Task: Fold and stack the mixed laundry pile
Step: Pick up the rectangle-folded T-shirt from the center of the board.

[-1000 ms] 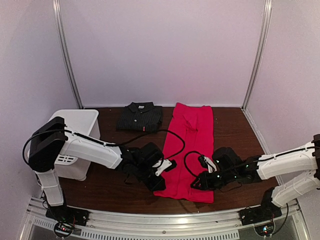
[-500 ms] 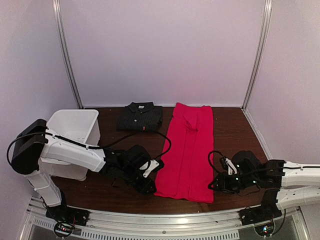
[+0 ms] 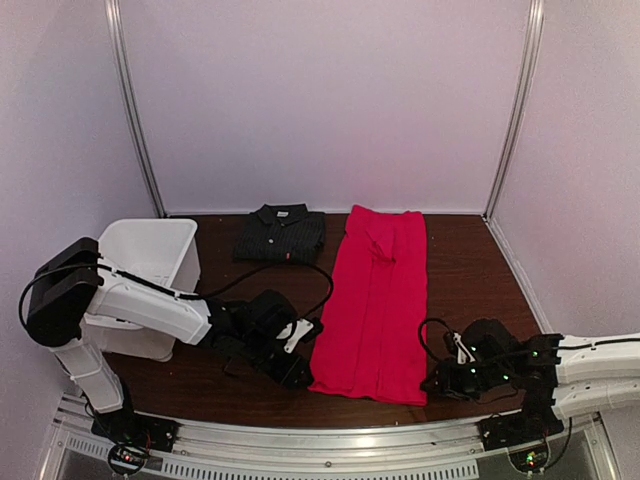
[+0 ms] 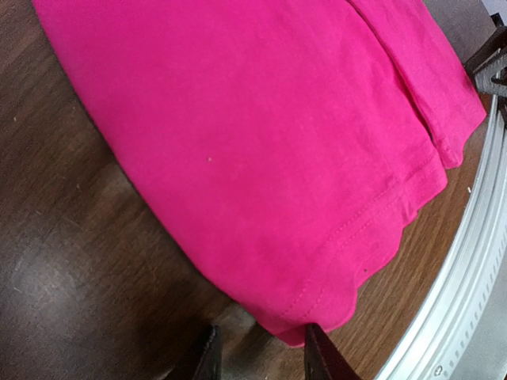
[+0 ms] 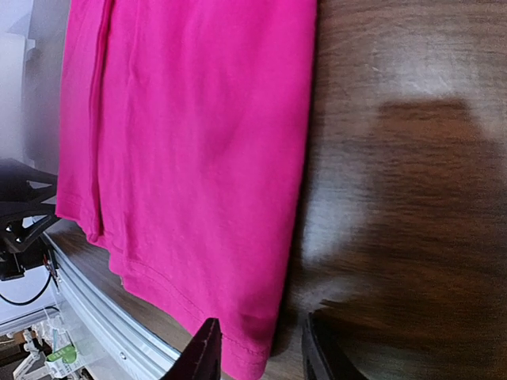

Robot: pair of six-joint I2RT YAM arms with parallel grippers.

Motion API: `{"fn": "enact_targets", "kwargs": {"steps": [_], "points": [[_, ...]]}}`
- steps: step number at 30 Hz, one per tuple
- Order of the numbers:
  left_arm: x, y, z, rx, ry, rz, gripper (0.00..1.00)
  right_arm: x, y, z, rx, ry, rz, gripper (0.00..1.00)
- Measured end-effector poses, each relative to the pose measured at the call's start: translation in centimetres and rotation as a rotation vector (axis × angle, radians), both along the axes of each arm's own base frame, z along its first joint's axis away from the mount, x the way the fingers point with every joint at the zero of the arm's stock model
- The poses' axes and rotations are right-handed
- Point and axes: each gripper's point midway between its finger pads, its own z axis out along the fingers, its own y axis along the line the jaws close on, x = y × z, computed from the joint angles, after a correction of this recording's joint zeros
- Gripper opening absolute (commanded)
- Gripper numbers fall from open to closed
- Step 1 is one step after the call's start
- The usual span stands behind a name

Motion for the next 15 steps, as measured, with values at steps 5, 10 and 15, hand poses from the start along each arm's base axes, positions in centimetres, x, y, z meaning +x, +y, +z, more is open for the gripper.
{"fn": "enact_targets", "kwargs": {"steps": [5, 10, 15], "points": [[0.6, 0.0, 0.3, -0.044, 0.031, 0.033, 0.33, 0.0, 0.7, -0.1, 0.066, -0.001, -0.006, 0.31], [0.7, -0.3, 0.4, -0.083, 0.061, 0.048, 0.29, 0.0, 1.2, -0.1, 0.108, 0.002, -0.012, 0.30], [0.4, -0.9, -0.1, -0.102, 0.088, 0.038, 0.22, 0.0, 1.7, -0.2, 0.129, 0.016, -0.010, 0.24]]}}
